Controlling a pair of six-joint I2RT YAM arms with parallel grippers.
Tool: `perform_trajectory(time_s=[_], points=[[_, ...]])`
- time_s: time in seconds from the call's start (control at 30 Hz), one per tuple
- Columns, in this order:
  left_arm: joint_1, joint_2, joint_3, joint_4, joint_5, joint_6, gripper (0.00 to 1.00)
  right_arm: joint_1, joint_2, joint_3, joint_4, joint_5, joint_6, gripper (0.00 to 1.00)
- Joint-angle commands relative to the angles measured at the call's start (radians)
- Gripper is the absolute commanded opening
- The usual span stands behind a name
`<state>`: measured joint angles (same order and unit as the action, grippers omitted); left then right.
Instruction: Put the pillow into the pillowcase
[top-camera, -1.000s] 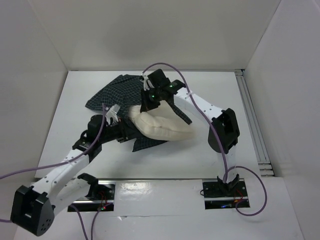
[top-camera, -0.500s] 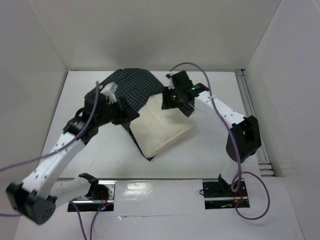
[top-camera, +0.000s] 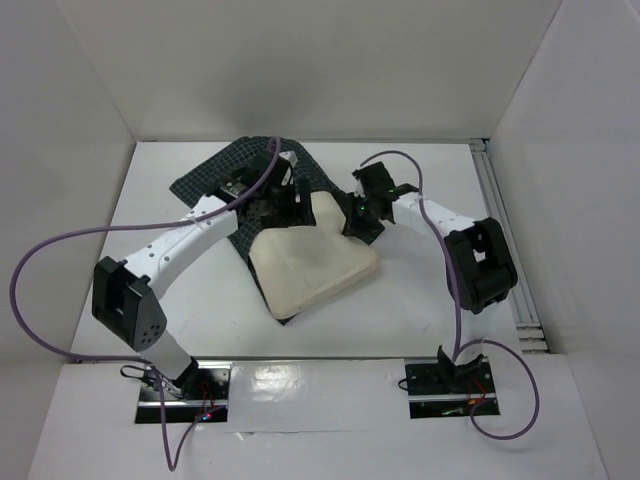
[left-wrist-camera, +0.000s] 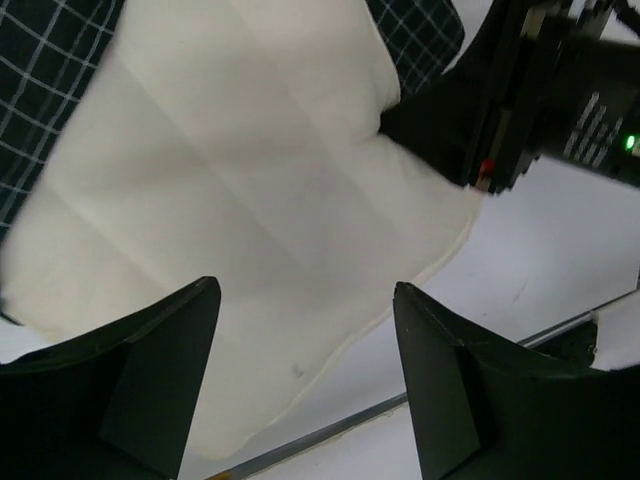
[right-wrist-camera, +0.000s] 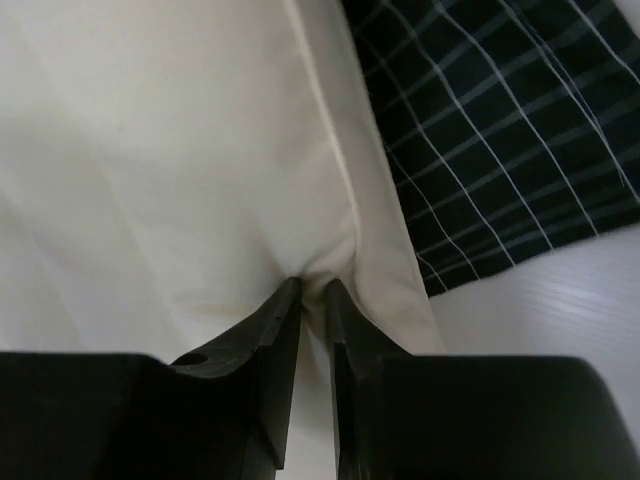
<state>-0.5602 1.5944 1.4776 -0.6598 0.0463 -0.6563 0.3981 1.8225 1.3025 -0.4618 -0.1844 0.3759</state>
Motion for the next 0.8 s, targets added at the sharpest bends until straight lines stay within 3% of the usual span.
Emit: perform_trajectory(time_s=[0.0,0.07,0.13,0.17,0.2,0.27,0.47,0.77], points=[[-0.013,0.032,0.041,-0.078,-0.057,0.024,0.83,0.116,-0.009,-0.031,0.089,-0.193,0.038,0.23],[-0.014,0.056,0.053,-0.099,-0.094,0.024,0.83,0.198,-0.022,-0.014,0.072,-0.237,0.029,0.25],[-0.014,0.068,0.066,-0.142,-0.150,0.024,0.83,0.225,-0.075,0.007,0.028,-0.173,0.018,0.33],[-0.014,0.081,0.076,-0.159,-0.175,0.024,0.85,0.211,-0.098,0.007,0.028,-0.138,0.018,0.42],[-0.014,0.090,0.076,-0.170,-0.198,0.024,0.86,0.168,-0.142,-0.026,0.028,-0.092,0.018,0.61],[-0.023,0.111,0.076,-0.192,-0.256,0.024,0.91,0.116,-0.160,-0.060,0.061,-0.078,0.018,0.82],[-0.055,0.168,0.078,-0.236,-0.387,0.038,0.97,0.056,-0.063,0.004,0.040,-0.058,-0.054,0.93],[-0.101,0.255,0.096,-0.179,-0.341,0.047,1.00,0.056,0.070,0.058,0.100,-0.127,-0.074,0.92]])
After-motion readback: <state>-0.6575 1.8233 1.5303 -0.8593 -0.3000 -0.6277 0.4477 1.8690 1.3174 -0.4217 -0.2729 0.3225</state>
